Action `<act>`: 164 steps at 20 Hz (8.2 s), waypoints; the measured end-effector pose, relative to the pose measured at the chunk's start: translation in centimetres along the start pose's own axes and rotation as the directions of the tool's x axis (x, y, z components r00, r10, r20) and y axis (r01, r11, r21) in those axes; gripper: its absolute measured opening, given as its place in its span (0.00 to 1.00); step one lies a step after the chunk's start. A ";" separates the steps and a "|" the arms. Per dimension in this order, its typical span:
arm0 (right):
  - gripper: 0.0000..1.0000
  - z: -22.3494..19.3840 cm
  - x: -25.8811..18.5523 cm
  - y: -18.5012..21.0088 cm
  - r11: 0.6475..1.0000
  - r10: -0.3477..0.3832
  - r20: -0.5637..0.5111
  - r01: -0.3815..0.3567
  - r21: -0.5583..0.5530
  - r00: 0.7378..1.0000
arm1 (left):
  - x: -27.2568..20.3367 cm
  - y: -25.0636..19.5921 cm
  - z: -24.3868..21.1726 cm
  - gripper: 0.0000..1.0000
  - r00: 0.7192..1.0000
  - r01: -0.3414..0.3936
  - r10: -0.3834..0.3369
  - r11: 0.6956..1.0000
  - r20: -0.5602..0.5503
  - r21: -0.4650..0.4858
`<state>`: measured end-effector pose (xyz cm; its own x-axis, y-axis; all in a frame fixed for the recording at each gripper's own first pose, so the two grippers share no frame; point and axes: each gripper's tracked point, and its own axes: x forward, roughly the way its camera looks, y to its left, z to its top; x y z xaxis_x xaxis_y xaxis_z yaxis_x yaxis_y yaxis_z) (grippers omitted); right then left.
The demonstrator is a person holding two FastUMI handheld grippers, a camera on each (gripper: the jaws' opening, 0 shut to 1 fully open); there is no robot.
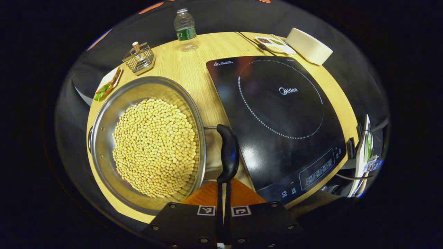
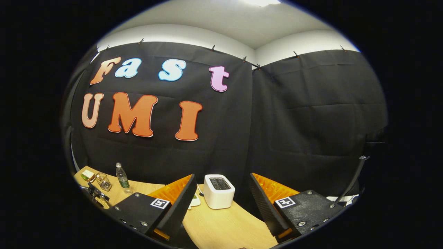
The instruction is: First push the handle of the pot to place it horizontally, then grasp the pot with both hands and set it on the induction cooktop.
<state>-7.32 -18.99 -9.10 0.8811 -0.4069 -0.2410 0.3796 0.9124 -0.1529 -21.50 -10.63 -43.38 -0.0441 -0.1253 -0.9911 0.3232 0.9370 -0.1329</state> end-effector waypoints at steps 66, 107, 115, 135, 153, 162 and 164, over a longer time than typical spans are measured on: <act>0.79 -28.1 -12.4 39.3 0.796 0.424 -0.832 -0.585 0.154 0.358 | -5.1 31.0 1.3 0.78 0.922 -0.088 0.186 0.956 0.341 -0.281; 0.51 -30.0 -10.9 41.0 0.816 0.453 -0.817 -0.536 0.218 0.357 | 0.9 31.6 3.2 0.57 0.872 -0.060 0.233 0.924 0.430 -0.378; 0.51 -27.9 -9.1 37.2 0.832 0.475 -0.775 -0.499 0.242 0.417 | 1.4 31.8 4.0 0.57 0.832 -0.079 0.232 0.949 0.505 -0.305; 0.51 -20.0 -2.4 20.4 0.897 0.422 -0.750 -0.357 0.263 0.509 | 0.6 32.3 6.0 0.57 0.821 -0.078 0.133 0.989 0.556 -0.122; 0.51 -19.9 -2.3 21.0 0.911 0.380 -0.807 -0.332 0.243 0.453 | 0.9 32.2 6.2 0.57 0.873 -0.077 0.121 0.991 0.472 -0.112; 0.51 -19.4 -1.6 20.9 0.909 0.386 -0.796 -0.339 0.242 0.466 | 1.5 32.0 6.0 0.57 0.876 -0.053 0.111 0.990 0.470 -0.134; 0.52 -19.4 -1.9 20.6 0.910 0.381 -0.800 -0.341 0.236 0.463 | 1.6 31.8 5.9 0.57 0.876 -0.056 0.108 0.991 0.471 -0.123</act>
<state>-6.65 -0.29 -30.35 0.3265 0.1251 -0.9369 0.1111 0.9793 0.1695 -5.70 17.02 -49.18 0.4415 -0.1621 -0.8825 0.2068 0.9755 -0.0757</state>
